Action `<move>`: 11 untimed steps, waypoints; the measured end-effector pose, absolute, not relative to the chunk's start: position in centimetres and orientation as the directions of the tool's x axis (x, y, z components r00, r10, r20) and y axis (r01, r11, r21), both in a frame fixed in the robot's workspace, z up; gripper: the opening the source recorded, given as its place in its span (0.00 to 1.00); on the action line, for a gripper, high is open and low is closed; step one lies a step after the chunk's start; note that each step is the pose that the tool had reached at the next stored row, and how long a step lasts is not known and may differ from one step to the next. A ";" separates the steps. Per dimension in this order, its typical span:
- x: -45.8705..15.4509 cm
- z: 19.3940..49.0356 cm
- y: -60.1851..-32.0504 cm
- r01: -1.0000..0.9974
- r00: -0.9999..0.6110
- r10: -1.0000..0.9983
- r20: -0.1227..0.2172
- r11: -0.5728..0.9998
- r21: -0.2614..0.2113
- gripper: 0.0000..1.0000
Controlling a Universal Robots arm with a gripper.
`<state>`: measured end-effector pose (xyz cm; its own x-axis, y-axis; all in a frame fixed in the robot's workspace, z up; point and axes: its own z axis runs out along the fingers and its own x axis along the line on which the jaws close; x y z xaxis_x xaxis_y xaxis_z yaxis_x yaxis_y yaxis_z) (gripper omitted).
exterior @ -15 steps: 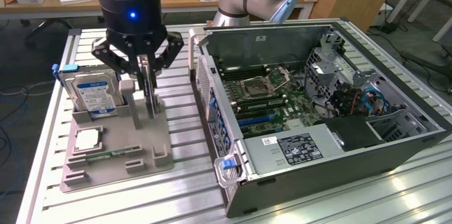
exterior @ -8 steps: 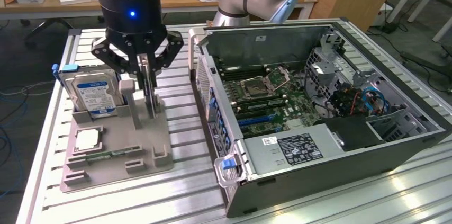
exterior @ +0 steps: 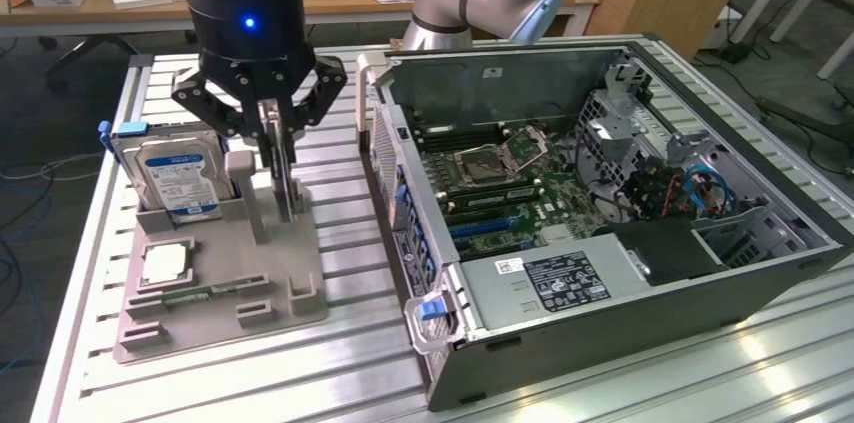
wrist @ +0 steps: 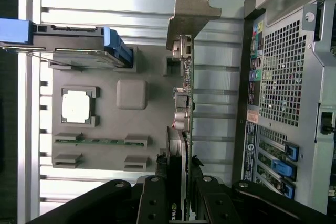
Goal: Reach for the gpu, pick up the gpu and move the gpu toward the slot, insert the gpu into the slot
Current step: 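Pick up the gpu and move the gpu toward the slot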
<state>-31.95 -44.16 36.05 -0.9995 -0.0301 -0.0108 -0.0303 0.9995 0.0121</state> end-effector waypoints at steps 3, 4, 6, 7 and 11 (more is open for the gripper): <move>-31.9 36.1 -44.2 -0.030 -0.999 -0.030 -0.011 0.999 0.012 0.26; -31.9 36.2 -44.2 -0.030 -0.999 -0.030 -0.011 0.999 0.011 0.26; -32.0 36.2 -44.2 -0.030 -0.999 -0.030 -0.011 0.999 0.011 0.26; -31.9 36.3 -44.2 -0.030 -0.999 -0.030 -0.011 0.999 0.011 0.26; -32.0 36.4 -44.2 -0.030 -0.999 -0.030 -0.011 0.999 0.010 0.26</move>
<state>-31.96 -44.16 36.37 -0.9995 -0.0301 -0.0108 -0.0303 0.9995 0.0101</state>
